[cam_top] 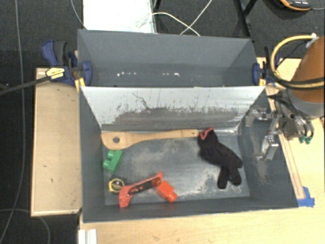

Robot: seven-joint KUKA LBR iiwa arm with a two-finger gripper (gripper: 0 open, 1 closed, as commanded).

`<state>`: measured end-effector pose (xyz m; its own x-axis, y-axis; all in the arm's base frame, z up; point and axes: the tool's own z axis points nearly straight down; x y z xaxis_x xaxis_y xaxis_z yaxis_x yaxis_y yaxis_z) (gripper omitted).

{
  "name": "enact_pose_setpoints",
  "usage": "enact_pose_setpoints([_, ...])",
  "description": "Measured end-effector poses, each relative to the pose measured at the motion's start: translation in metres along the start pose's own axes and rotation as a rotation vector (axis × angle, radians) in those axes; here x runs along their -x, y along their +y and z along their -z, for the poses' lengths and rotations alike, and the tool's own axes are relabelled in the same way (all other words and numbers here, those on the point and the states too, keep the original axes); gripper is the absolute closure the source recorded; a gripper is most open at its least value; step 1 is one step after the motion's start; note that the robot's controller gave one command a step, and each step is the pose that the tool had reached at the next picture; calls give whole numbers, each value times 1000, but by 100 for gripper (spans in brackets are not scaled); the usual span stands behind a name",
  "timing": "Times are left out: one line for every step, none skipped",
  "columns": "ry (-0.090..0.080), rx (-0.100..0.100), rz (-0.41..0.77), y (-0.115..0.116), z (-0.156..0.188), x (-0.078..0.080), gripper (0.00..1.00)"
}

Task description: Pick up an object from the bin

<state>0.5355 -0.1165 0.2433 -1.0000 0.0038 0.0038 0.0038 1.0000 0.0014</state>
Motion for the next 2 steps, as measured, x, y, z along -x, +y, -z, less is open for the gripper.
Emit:
enact_pose_setpoints([-8, -2, 5, 0, 4, 2, 0])
enact_pose_setpoints([-11, 0, -214, 7, -91, 6, 0])
